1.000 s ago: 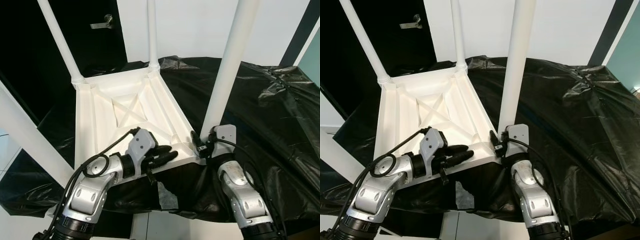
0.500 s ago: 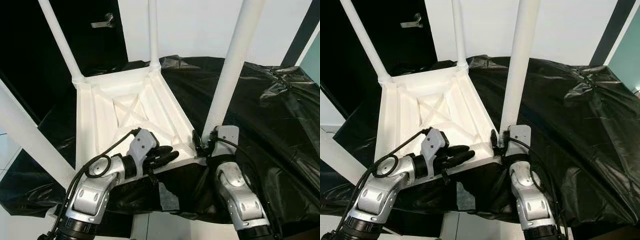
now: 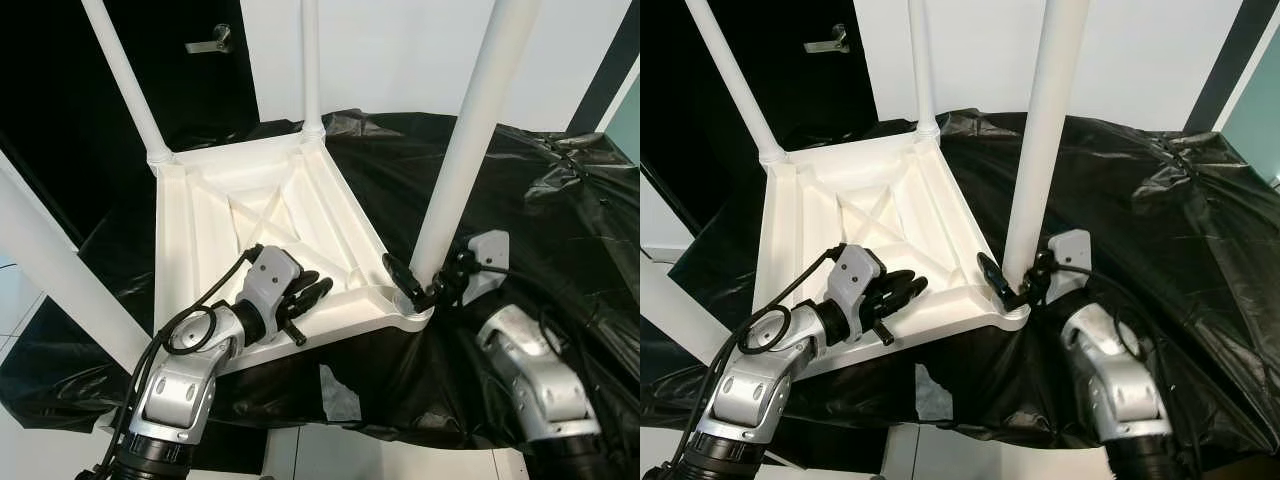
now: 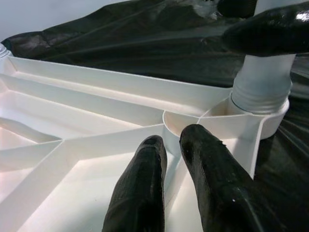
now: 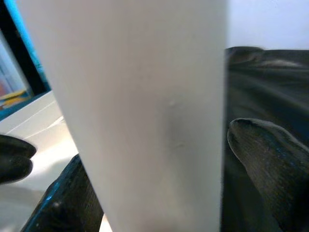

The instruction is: Building children table

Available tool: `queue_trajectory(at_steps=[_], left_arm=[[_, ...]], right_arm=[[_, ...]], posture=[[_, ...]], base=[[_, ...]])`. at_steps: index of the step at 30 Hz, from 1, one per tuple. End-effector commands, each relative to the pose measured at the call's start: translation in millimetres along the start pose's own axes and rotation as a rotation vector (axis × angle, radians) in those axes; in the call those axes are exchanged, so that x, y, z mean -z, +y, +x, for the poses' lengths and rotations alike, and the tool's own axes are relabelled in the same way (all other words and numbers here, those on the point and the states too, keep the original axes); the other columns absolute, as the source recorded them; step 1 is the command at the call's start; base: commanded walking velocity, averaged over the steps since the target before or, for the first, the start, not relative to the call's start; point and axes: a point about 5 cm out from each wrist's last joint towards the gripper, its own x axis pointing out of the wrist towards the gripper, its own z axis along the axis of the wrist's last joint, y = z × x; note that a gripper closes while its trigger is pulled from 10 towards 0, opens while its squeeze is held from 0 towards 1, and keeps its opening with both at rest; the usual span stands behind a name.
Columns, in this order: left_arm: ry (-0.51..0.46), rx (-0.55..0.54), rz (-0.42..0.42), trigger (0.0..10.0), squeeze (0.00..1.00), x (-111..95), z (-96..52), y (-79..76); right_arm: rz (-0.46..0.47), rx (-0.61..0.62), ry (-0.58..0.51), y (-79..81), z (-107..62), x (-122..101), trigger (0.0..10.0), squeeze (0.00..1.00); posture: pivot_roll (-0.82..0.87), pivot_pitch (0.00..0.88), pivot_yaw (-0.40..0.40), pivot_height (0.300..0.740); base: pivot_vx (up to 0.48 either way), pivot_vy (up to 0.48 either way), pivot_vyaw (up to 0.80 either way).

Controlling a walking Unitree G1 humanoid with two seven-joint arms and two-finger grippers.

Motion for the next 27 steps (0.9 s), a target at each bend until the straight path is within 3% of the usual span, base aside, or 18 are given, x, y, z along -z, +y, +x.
queue_trajectory(at_steps=[1, 4, 5, 6, 7, 8, 12, 23, 24, 27], left_arm=[[0.018, 0.05, 0.005, 10.0, 0.0, 5, -2.0, -3.2], [0.007, 0.07, 0.004, 10.0, 0.0, 4, -2.8, -6.0], [0.002, 0.083, 0.004, 10.0, 0.0, 3, -3.6, -7.7], [-0.011, 0.093, 0.014, 10.0, 0.0, 3, -4.2, -8.9], [-0.019, 0.099, 0.021, 10.0, 0.0, 2, -4.8, -9.7], [-0.02, 0.104, 0.015, 10.0, 0.0, 3, -5.0, -10.4], [-0.02, 0.125, 0.005, 10.0, 0.0, 5, -5.7, -13.0], [0.021, 0.112, 0.042, 10.0, 0.0, 12, -4.1, -8.4], [0.007, 0.11, 0.05, 10.0, 0.0, 11, -2.5, -8.8], [-0.001, 0.109, 0.048, 10.0, 0.0, 11, -1.4, -9.9]], right_arm=[[0.006, -0.05, 0.024, -0.3, 1.2, 5, 10.0, 0.0], [-0.012, -0.105, 0.058, -4.4, 3.9, 10, 10.0, 0.0], [-0.021, -0.142, 0.076, -5.5, 5.1, 13, 9.0, 0.0], [-0.028, -0.172, 0.095, -6.4, 6.4, 16, 4.6, 0.0], [-0.03, -0.195, 0.107, -7.0, 7.0, 18, 4.6, 0.0], [-0.039, -0.215, 0.119, -7.4, 7.5, 20, 0.0, 0.0], [-0.041, -0.263, 0.14, -8.5, 7.9, 25, 0.0, 0.0], [-0.062, -0.252, 0.143, -9.9, 10.4, 31, 0.0, 0.0], [-0.058, -0.206, 0.14, -9.1, 9.5, 32, 10.0, 0.0], [-0.05, -0.15, 0.144, -7.5, 8.3, 35, 10.0, 0.0]], posture=[[0.03, 0.0, 0.014, 0.74], [0.03, 0.0, 0.008, 0.74], [0.04, 0.0, 0.006, 0.74], [0.04, 0.0, 0.003, 0.74], [0.04, 0.0, 0.001, 0.74], [0.05, 0.0, 0.001, 0.74], [0.05, 0.0, 0.001, 0.74], [0.05, 0.0, -0.007, 0.74], [0.05, 0.0, -0.023, 0.74], [0.05, 0.0, -0.035, 0.74]], base=[[0.0, 0.0, 0.0], [0.0, 0.0, 0.0], [0.0, 0.0, 0.0], [0.0, 0.0, 0.0], [0.0, 0.0, 0.0], [0.0, 0.0, 0.0], [0.0, 0.0, 0.0], [0.0, 0.0, 0.0], [0.0, 0.0, 0.0], [0.0, 0.0, 0.0]])
